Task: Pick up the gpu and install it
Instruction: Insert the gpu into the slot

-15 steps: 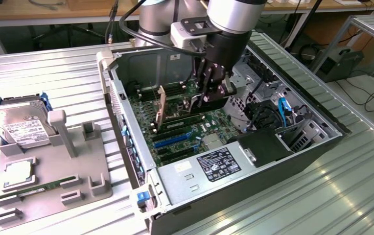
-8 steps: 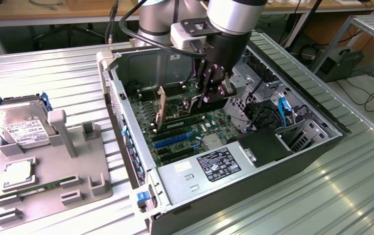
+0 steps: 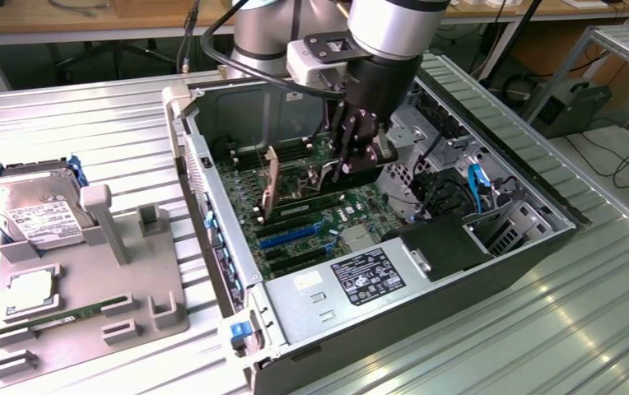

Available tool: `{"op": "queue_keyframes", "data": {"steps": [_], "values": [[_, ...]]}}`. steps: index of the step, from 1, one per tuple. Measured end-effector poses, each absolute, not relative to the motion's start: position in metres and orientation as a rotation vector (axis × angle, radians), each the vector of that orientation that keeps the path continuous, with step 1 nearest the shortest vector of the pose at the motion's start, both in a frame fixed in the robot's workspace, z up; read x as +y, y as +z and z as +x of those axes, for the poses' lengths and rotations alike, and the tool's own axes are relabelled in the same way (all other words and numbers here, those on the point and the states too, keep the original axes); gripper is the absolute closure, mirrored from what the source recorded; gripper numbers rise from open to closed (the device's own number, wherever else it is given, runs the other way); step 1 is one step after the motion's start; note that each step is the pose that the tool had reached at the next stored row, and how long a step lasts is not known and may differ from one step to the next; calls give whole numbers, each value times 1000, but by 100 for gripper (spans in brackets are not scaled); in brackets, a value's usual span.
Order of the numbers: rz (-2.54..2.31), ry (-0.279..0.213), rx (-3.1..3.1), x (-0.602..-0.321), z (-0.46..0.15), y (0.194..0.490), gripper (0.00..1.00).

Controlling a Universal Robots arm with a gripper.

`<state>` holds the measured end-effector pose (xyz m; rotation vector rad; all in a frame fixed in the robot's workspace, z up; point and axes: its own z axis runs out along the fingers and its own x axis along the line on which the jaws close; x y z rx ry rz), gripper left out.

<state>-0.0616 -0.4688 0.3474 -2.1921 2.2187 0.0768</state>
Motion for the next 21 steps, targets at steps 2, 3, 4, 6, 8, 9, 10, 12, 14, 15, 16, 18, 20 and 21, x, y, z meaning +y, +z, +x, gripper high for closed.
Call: {"op": "queue_keyframes", "data": {"steps": [2,3,4,6,8,9,10,12,14,15,16,18,20,21], "values": [[-2192,77,2219,-469,-62,347,74],[-2192,77,2219,-470,-62,345,74],[-2192,77,2219,-471,-62,344,74],[-2192,77,2219,-472,-62,342,74],[-2192,77,2219,-473,-63,340,74],[-2192,77,2219,-473,-63,338,74],[-2192,77,2219,-474,-63,337,74],[-2192,77,2219,-474,-63,336,74],[-2192,77,2219,-474,-63,335,74],[-2192,77,2219,-474,-63,335,74],[-2192,77,2219,-474,-63,335,74],[-2192,77,2219,-475,-63,334,74],[-2192,77,2219,-475,-63,333,74],[-2192,77,2219,-475,-63,333,74]]}}
